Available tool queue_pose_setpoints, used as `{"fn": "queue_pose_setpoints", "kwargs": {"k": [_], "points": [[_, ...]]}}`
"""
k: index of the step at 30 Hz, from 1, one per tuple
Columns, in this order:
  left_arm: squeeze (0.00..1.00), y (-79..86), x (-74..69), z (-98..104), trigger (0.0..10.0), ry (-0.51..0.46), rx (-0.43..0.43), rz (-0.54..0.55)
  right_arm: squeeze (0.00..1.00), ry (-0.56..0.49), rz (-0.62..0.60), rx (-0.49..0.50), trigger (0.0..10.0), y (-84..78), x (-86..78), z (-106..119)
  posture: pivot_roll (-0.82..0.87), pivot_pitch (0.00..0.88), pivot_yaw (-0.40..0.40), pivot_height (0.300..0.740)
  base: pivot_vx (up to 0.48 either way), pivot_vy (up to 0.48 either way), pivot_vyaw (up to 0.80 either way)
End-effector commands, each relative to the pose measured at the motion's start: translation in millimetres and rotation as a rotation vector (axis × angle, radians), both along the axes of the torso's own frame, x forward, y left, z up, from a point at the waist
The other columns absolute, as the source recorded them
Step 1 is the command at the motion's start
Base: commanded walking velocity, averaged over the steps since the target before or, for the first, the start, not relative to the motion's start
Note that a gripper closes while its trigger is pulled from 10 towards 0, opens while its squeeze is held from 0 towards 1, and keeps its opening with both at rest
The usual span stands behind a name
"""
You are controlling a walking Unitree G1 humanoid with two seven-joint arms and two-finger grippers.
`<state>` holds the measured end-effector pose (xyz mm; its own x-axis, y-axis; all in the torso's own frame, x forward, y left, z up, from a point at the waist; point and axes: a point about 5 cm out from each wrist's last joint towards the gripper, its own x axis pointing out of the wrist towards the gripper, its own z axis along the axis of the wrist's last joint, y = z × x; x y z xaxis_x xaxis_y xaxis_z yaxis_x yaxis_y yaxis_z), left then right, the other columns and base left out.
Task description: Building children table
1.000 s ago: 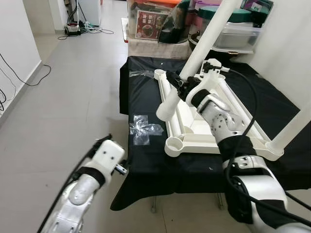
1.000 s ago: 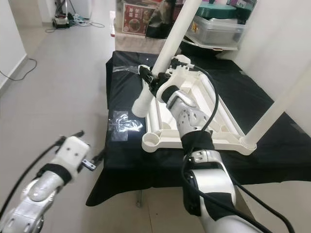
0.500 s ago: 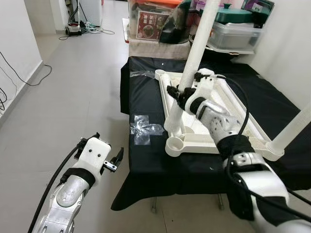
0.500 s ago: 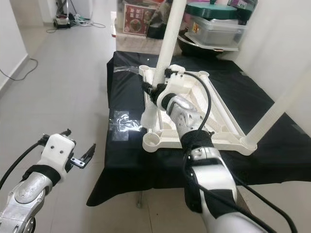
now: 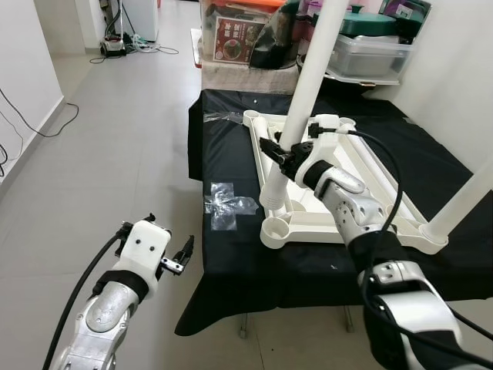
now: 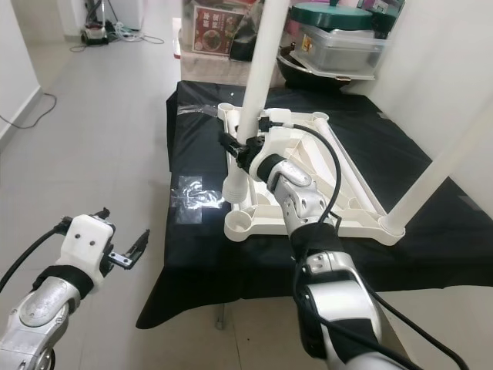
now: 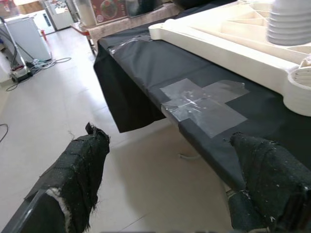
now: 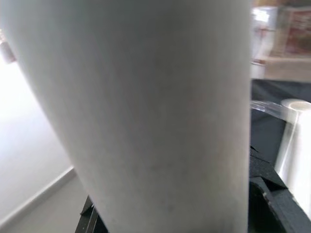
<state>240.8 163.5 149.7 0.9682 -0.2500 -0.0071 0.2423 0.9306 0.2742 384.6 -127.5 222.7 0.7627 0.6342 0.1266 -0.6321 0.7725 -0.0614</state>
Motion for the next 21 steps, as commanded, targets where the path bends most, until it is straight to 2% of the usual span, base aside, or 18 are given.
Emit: {"fn": "queue_pose_setpoints", "kwargs": {"k": [1,6,10,12,15,19,21], "points": [[0.0,-1.0,-1.9,0.1,10.0,0.01,-0.02,0.0,0.0,-0.054,0.049,-0.063,10.0,-0.9,-4.7,0.5,0.13,0.0,-0.146,0.74,0.0,0.0,0.0],[0.0,0.7,-2.9,1.9,10.0,0.005,-0.026,0.005,0.0,-0.085,0.126,-0.126,10.0,0.2,-14.6,-10.2,0.13,0.0,-0.146,0.74,0.0,0.0,0.0],[0.0,2.0,-3.4,2.4,10.0,0.004,-0.032,0.009,0.0,-0.085,0.141,-0.144,10.0,0.5,-18.1,-16.2,0.13,0.0,-0.145,0.74,0.0,0.0,0.0],[0.0,4.0,-3.9,2.7,10.0,0.004,-0.036,0.014,0.0,-0.11,0.15,-0.22,10.0,0.6,-25.8,-31.4,0.13,0.0,-0.144,0.74,0.0,0.0,0.0],[0.0,4.3,-3.9,2.9,10.0,0.003,-0.037,0.015,0.0,-0.109,0.15,-0.241,10.0,0.6,-28.3,-38.6,0.13,0.0,-0.144,0.74,0.0,0.0,0.0],[0.0,4.5,-3.9,3.0,10.0,0.0,-0.037,0.015,0.0,-0.147,0.082,-0.309,10.0,-5.8,-27.9,-50.8,0.13,0.0,-0.143,0.74,0.0,0.0,0.0],[0.0,4.5,-4.0,2.9,10.0,0.001,-0.036,0.014,0.0,-0.139,0.066,-0.305,10.0,-7.2,-26.6,-52.6,0.14,0.0,-0.143,0.74,0.0,0.0,0.0]]}}
